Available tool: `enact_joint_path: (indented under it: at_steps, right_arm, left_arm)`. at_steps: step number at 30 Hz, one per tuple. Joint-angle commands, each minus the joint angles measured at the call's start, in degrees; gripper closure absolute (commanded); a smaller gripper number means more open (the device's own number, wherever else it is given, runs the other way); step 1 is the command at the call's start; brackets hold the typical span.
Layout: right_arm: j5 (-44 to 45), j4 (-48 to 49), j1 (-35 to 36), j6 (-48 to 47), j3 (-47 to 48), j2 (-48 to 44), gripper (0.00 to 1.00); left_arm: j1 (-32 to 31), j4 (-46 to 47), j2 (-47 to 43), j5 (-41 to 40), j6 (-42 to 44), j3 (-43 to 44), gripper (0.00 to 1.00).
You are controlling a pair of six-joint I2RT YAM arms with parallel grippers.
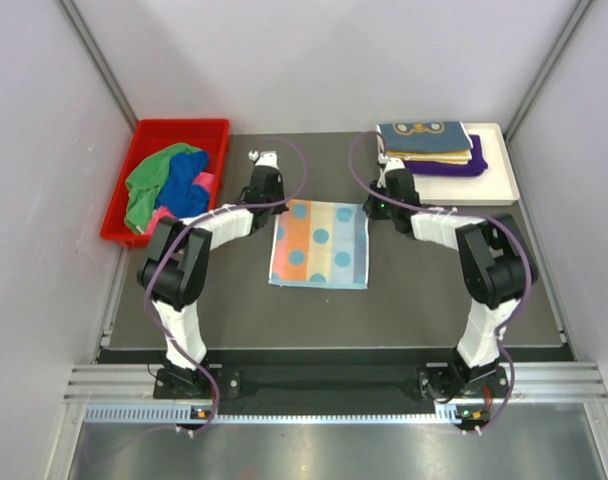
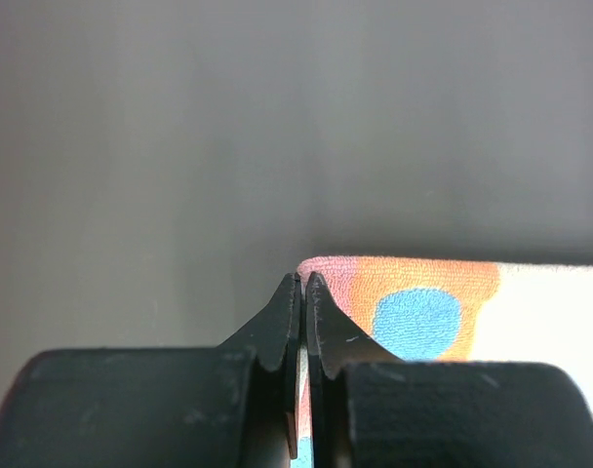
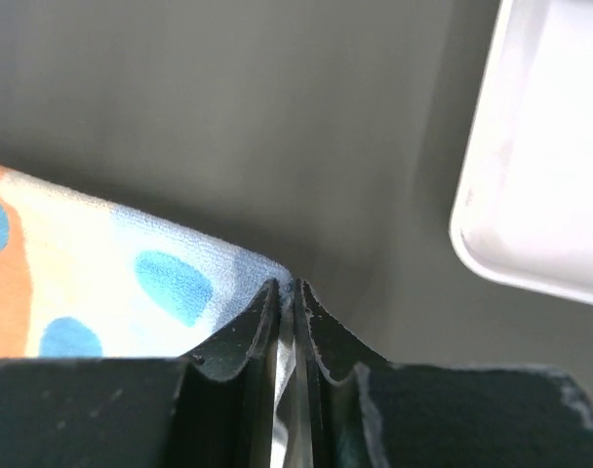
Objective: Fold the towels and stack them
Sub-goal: Fold the towel
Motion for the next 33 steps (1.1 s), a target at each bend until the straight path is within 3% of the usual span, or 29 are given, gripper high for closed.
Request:
enact_joint_path:
  at_steps: [1,20,33]
  right_arm:
    - [1.6,9.72,0.45,-0.74,-4.27,-7.32,0.89]
    - [1.16,15.53,5.01,1.37,-19.05,-21.46,0.9]
    - [2.57,16.76,8.1,5.77,-30.56,-28.59,0.9]
  left_arm:
    - [0.7,7.56,-5.99,-0.71,-0.78,-3.19,1.0]
    - [0.62,10.56,-16.63,6.68,-1.74,-15.59,1.0]
    - [0.53,16.45,-25.06,12.57,-6.49,-31.22,0.99]
